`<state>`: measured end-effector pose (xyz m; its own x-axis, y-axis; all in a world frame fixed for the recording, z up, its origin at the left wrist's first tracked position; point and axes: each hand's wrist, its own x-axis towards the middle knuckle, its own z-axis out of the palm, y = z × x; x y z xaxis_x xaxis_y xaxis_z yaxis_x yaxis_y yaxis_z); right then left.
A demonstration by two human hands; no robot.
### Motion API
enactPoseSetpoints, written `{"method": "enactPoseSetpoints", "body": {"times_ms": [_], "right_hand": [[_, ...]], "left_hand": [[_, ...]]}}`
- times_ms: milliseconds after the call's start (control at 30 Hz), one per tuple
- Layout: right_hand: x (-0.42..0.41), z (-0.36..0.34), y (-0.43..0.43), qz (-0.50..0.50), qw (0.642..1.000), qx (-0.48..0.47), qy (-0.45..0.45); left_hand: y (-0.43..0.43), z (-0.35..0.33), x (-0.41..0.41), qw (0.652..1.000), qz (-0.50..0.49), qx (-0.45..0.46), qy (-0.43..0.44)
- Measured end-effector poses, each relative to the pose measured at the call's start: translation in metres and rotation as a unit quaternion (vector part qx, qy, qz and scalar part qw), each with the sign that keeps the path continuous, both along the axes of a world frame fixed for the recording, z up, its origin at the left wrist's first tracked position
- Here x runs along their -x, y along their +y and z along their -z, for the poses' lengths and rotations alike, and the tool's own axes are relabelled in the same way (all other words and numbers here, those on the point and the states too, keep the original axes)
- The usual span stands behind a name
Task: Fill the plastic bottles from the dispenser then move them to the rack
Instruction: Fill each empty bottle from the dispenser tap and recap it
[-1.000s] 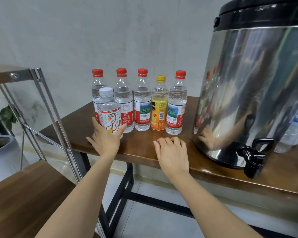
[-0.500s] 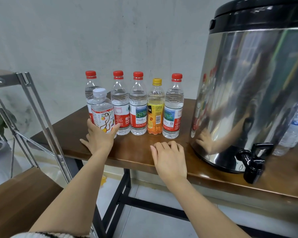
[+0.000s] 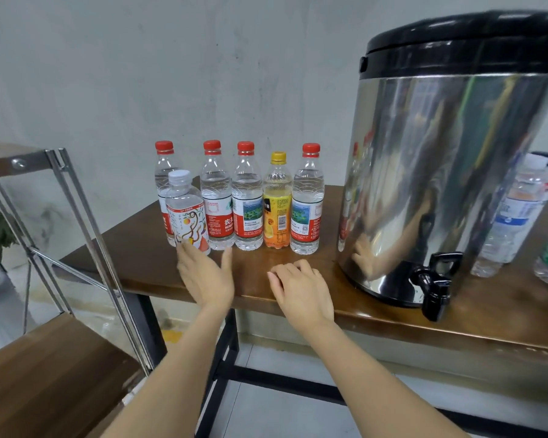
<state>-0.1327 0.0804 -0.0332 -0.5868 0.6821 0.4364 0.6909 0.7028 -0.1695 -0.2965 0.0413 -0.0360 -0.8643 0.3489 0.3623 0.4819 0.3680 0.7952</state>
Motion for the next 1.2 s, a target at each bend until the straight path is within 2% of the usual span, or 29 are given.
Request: {"method": "enactPoseSetpoints", "body": {"times_ms": [133,267,400,667,900,1200], "right_hand": [[-0.022,0.002,-0.01,-0.072,0.996,0.029,0.05],[-0.067,0.008,-0.024,-0.081,0.992,-0.042,0.086],[-0.126,0.015,-0.041,-0.099,0.983,-0.1,0.118],[-0.25,0.005,-0.047,-0.041,0.974,-0.154,0.16],[-0.334,-0.013,-0.028,0.085,0.967,-0.152,0.184],[-0.381,-0.049,0.014,0.165,0.958,-0.131,0.193]], "left_hand": [[-0.024,0.016,-0.043,0.995,0.077,-0.056,-0.001],[-0.052,0.028,-0.084,0.979,0.175,-0.103,0.008],[-0.077,0.035,-0.145,0.955,0.273,-0.113,0.027],[-0.067,0.043,-0.247,0.919,0.381,-0.096,0.033],[-0.009,0.016,-0.332,0.85,0.496,-0.091,0.152],[0.093,-0.005,-0.384,0.809,0.484,-0.04,0.331]]}}
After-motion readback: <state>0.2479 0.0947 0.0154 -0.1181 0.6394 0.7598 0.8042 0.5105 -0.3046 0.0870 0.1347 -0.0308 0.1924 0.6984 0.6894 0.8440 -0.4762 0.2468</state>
